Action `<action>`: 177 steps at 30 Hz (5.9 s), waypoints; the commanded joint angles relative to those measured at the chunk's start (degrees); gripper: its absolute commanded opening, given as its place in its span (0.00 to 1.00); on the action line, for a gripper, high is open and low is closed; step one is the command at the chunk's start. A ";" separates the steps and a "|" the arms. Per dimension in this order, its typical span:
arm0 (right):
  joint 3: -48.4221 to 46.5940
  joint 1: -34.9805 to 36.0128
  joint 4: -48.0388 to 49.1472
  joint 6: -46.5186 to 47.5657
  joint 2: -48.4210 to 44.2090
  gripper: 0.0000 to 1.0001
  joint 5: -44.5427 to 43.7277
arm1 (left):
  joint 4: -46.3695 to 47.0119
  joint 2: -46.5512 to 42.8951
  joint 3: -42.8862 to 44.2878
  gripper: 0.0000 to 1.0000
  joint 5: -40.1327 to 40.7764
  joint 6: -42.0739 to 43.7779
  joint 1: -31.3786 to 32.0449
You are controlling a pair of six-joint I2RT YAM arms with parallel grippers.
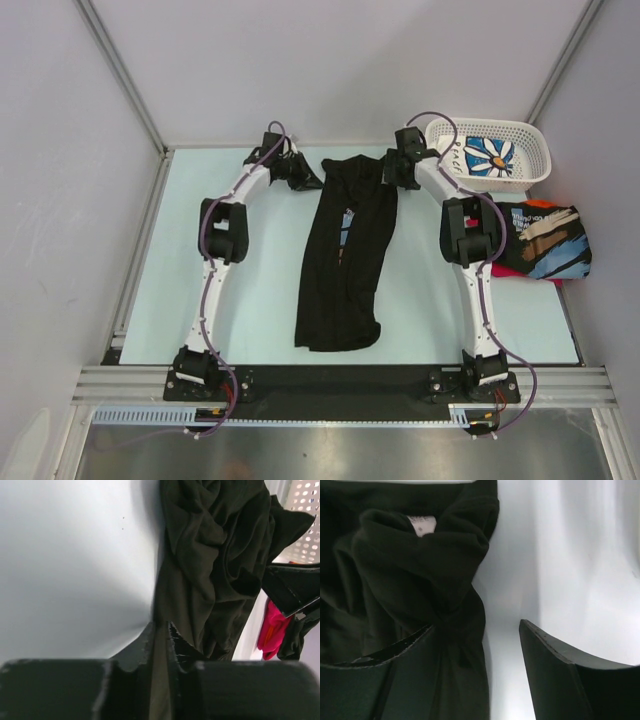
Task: Fold and stack the t-shirts
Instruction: Rotate the tshirt 90 degrees, then grab the bottom of the folded rectangular tshirt with both arms
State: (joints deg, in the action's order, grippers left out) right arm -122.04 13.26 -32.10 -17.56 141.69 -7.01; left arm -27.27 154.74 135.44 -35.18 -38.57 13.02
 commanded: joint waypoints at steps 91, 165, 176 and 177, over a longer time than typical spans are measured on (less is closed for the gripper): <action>66.67 20.49 -12.09 -8.19 -44.04 0.00 24.50 | -5.25 -68.69 -80.77 1.00 20.94 4.81 34.09; 57.08 22.18 -29.43 -9.68 -72.68 0.15 11.82 | -13.26 -85.37 -71.79 1.00 29.29 5.44 37.63; 77.02 11.62 -25.13 -15.21 -73.04 0.35 25.72 | -4.91 -99.37 -100.27 0.99 13.83 -2.91 19.15; 77.73 11.62 -24.42 -15.66 -73.48 0.35 26.86 | -3.60 -99.37 -101.85 0.99 12.43 -4.22 19.24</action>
State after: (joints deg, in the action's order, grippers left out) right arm -45.98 24.95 -58.41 -29.56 70.50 13.63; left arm -34.41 55.44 39.00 -14.37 -37.78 32.58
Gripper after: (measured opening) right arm 0.348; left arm 0.996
